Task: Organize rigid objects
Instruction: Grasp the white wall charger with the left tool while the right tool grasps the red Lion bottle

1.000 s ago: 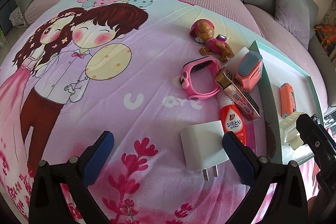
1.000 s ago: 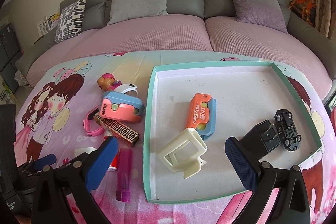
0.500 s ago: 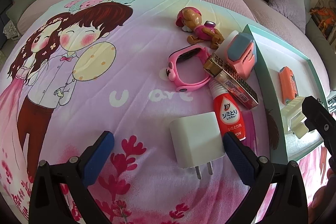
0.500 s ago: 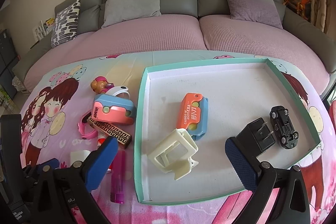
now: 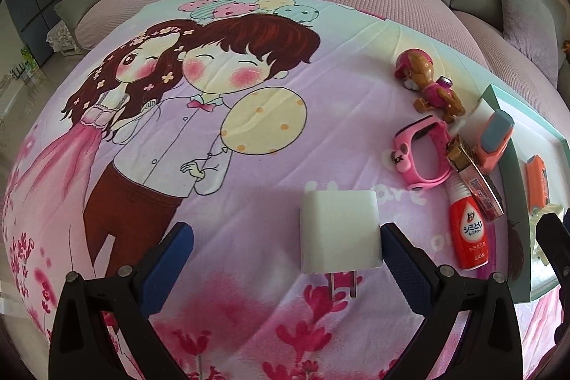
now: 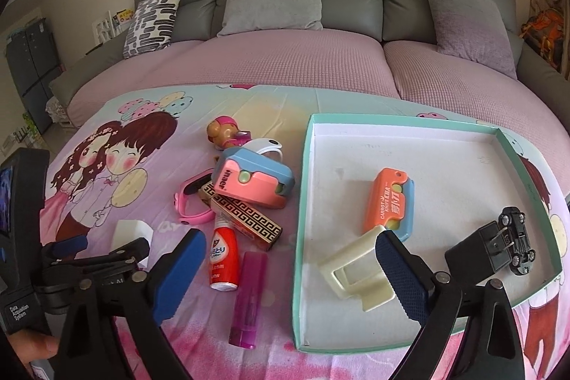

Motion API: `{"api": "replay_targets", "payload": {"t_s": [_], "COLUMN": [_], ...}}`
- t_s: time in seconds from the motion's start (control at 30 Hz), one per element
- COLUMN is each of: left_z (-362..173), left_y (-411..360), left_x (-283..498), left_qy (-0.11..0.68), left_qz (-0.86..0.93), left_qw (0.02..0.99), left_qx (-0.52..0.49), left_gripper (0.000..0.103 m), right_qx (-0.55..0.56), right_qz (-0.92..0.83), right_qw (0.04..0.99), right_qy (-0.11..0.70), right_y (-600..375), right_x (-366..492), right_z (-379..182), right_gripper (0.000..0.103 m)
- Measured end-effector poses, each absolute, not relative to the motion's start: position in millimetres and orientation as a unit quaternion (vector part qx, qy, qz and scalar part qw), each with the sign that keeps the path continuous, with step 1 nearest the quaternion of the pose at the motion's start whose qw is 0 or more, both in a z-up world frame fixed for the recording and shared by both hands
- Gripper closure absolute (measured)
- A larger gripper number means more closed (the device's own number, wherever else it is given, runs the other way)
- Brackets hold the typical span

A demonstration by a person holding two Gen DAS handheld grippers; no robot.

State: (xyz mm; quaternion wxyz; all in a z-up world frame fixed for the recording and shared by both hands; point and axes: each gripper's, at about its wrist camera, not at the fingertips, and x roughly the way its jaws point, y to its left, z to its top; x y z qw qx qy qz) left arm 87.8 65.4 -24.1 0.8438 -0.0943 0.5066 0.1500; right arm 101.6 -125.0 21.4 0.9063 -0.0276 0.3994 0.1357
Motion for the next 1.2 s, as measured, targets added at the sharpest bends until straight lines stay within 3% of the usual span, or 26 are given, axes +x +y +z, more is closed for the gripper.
{"api": "replay_targets", "payload": {"t_s": [0.4,0.6,0.67,0.87,1.0,1.13,1.2], "left_z": [-21,-22,-22,-24,-25,-25,-25], "left_y": [79,80,81,80,79,79,80], "left_x": [83,82,83,84,84,85,85], "left_qy": [0.497,0.496,0.495,0.497,0.497,0.496,0.495], "left_qz": [0.157,0.147,0.139,0.132,0.134,0.134,0.133], "left_qw": [0.847,0.848,0.85,0.85,0.85,0.852,0.852], "left_qx": [-0.104,-0.113,-0.12,-0.118,-0.109,-0.104,-0.106], "left_gripper": [0.001,0.002,0.016,0.037,0.045,0.059,0.059], "right_qx": [-0.053,-0.075,-0.085,-0.087,-0.079,-0.084,-0.084], "right_qz": [0.182,0.197,0.197,0.191,0.188,0.187,0.19], "right_qw": [0.884,0.875,0.872,0.869,0.868,0.868,0.866], "right_qy": [0.428,0.437,0.439,0.448,0.452,0.452,0.454], "right_y": [-88,-69,-63,-58,-61,-62,-62], "right_x": [103,104,104,108,110,110,109], "right_z": [-3,-14,-17,-25,-26,-25,-24], "right_gripper": [0.049,0.055,0.056,0.066,0.069,0.07,0.07]}}
